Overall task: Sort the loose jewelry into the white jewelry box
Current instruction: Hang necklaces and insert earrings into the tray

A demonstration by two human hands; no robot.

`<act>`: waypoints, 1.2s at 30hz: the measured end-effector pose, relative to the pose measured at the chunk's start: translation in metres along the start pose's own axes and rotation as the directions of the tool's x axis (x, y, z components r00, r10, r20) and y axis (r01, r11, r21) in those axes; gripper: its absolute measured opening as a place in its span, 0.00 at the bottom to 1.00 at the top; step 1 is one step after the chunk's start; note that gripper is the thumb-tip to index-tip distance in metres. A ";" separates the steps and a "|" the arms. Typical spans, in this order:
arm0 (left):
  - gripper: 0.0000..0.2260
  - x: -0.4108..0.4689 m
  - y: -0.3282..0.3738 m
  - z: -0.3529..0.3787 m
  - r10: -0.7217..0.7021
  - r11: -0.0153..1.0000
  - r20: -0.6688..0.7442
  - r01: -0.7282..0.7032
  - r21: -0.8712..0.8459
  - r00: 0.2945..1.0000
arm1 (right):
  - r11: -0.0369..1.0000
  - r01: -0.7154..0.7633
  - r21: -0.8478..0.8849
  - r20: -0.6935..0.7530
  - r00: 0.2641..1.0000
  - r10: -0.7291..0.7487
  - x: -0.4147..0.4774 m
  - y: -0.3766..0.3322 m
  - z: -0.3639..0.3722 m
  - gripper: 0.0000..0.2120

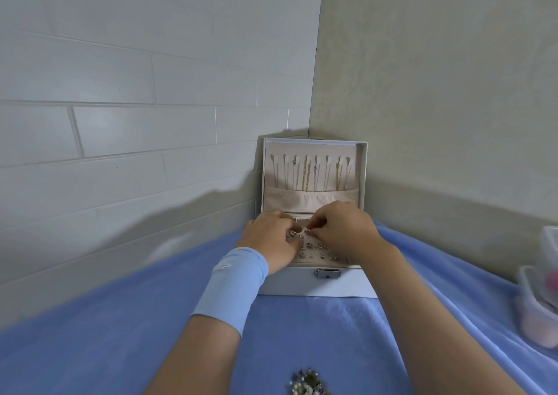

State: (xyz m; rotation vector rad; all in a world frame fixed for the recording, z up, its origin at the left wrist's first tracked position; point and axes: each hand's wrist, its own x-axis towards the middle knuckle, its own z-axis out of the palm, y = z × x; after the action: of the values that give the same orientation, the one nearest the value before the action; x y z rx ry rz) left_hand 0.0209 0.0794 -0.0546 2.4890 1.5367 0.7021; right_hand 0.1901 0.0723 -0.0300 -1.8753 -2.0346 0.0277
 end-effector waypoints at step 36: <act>0.08 -0.150 0.023 -0.022 -0.088 0.973 0.391 0.163 -0.164 0.916 | 0.895 -0.013 0.446 0.474 0.852 -0.224 -0.142 -0.027 0.003 0.04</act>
State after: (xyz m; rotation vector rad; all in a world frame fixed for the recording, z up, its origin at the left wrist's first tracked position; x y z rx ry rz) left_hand -0.0259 -0.0657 -0.0748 2.1952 1.3938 0.3030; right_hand 0.1693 -0.0676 -0.0620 -1.5649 -2.2116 0.9782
